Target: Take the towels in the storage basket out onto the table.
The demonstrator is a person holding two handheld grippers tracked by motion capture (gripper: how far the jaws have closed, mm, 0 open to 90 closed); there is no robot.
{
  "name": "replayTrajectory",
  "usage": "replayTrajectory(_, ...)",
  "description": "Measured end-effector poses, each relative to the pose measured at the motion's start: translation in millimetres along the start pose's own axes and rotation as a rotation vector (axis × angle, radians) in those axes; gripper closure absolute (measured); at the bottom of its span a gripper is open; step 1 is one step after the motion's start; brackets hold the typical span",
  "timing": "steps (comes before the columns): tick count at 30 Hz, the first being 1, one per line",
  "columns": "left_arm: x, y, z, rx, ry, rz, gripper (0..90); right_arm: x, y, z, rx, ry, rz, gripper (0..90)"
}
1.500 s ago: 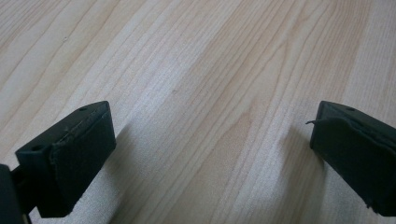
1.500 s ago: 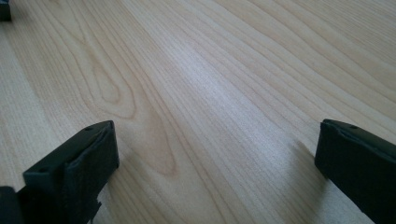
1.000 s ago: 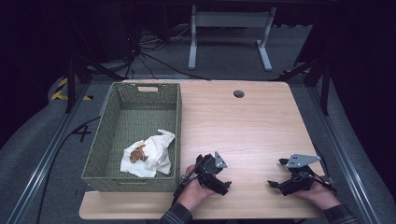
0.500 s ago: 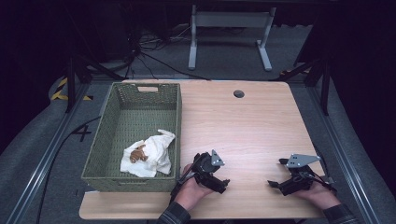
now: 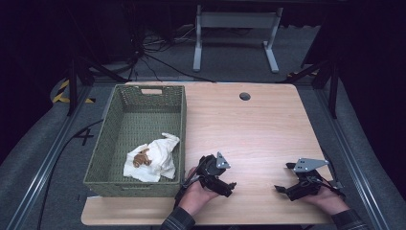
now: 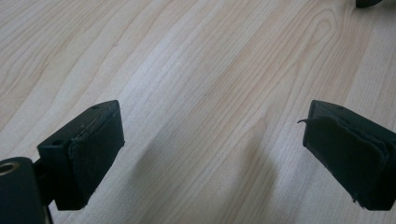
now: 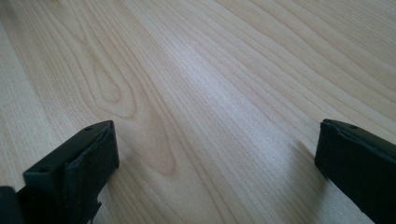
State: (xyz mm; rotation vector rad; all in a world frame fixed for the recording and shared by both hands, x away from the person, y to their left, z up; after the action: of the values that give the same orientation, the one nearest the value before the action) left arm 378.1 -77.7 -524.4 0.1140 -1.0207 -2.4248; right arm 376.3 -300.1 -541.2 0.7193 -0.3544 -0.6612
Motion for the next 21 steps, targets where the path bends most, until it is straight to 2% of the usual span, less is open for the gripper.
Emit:
replayTrajectory(12,-2.3,9.5,8.6,0.022,0.003,0.01,5.8,0.0,0.1,0.0,0.0,0.0,0.001,0.0)
replayTrajectory(17,-2.8,12.5,11.3,0.038,-0.003,0.032,6.0,0.0,0.1,0.0,0.0,0.001,0.002,0.0)
replayTrajectory(21,-2.7,15.8,14.0,0.035,0.0,0.024,6.0,0.1,0.2,-0.1,0.0,0.003,0.004,0.0)
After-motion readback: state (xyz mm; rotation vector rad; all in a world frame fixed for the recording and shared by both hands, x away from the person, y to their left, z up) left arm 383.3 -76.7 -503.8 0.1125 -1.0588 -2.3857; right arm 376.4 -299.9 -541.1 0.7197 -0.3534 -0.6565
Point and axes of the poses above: each handheld gripper's, and its own axes: z roughly backward along the jaws, y roughly out of its top, x roughly to its right, the point moved 10 cm from there along -z, roughly forward along the jaws, and after that the axes turned 4 degrees about -y, right-handed, at the moved point
